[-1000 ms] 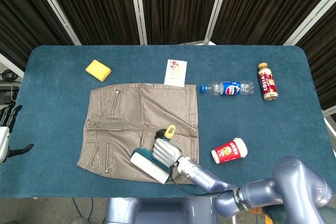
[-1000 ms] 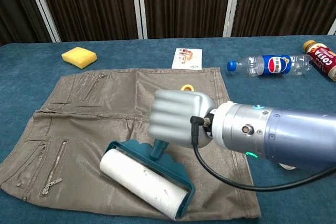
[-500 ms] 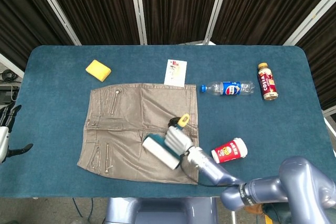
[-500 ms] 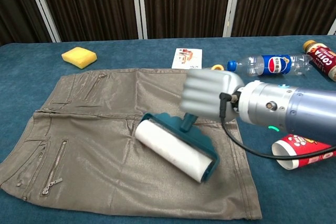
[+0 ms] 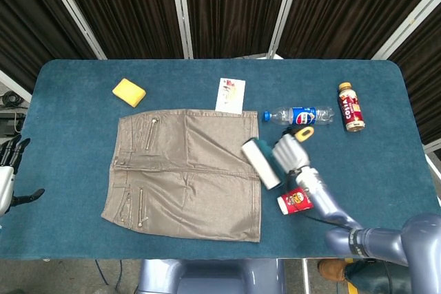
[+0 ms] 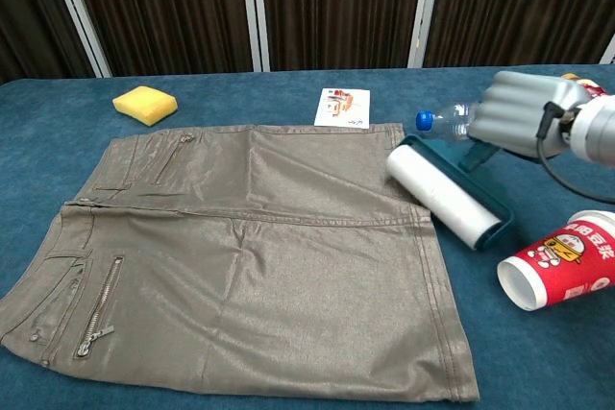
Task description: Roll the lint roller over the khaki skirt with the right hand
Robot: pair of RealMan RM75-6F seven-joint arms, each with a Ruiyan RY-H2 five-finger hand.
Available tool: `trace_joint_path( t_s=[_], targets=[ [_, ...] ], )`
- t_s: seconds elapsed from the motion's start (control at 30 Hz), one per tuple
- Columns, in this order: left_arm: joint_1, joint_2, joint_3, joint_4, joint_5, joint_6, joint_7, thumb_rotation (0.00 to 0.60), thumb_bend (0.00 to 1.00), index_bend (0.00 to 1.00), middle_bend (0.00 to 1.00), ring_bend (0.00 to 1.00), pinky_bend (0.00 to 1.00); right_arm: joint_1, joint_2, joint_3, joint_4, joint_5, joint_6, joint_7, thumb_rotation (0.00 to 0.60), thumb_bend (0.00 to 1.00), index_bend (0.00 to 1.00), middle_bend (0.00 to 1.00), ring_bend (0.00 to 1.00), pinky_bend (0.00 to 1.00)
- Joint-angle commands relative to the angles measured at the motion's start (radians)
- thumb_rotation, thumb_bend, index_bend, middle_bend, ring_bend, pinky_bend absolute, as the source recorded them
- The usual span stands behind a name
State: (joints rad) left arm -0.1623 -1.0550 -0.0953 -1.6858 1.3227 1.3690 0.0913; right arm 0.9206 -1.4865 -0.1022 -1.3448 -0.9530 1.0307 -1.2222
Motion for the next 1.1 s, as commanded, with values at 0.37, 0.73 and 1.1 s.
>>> trace_joint_path(
  t_s=[0.37,0.73,1.1],
  targets=[
    [0.0,-0.006,0.003,-0.006,0.004,0.004,0.015,0.6,0.0,0.0,0.0,0.0,0.0,-0.083,0.04,0.024,0.054,0.093,-0.065,0.127,0.6,0.17,0.17,0.31,0.21,0.38],
    [0.008,0.014,0.007,-0.019,0.025,0.015,-0.02,0.6,0.0,0.0,0.0,0.0,0.0,-0.147,0.128,0.06,-0.126,0.028,0.084,0.205,0.6,0.0,0.0,0.03,0.0,0.14],
    [0.033,0.033,0.024,-0.029,0.117,0.084,-0.069,0.6,0.0,0.0,0.0,0.0,0.0,-0.375,0.345,0.019,-0.314,-0.287,0.358,0.676,0.6,0.0,0.0,0.0,0.0,0.0]
  ],
)
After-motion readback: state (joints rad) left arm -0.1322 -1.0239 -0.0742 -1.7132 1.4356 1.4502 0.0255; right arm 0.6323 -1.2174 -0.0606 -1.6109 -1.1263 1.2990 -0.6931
